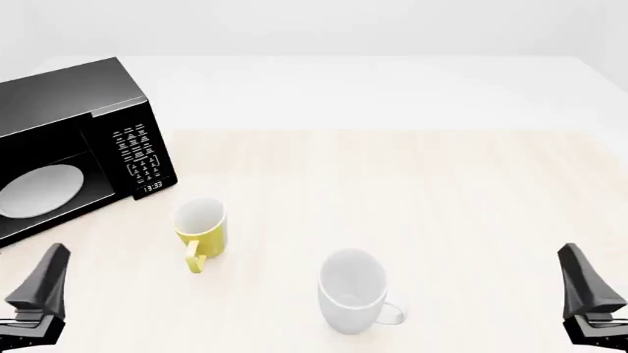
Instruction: Put the yellow and white mug in the microwave and close it.
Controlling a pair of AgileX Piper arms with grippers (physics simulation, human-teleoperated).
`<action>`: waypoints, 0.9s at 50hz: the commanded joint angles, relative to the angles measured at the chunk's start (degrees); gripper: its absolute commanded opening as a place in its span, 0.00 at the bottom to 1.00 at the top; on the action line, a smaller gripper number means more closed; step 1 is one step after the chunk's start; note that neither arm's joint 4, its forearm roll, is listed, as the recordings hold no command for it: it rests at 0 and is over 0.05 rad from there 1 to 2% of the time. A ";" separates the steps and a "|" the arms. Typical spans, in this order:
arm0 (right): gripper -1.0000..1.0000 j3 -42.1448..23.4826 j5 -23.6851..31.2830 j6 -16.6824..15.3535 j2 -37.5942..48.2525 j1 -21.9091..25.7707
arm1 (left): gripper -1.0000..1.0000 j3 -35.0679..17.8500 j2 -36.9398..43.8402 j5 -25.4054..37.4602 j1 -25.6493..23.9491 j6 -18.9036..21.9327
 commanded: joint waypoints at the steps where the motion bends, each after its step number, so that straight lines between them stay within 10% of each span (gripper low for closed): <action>1: 1.00 -0.16 -0.09 0.43 0.19 -0.22 | 1.00 -0.18 0.33 -0.26 -0.01 0.52; 45: 1.00 -0.16 -0.08 0.44 0.23 -0.20 | 1.00 -5.05 0.41 11.00 -9.63 -0.89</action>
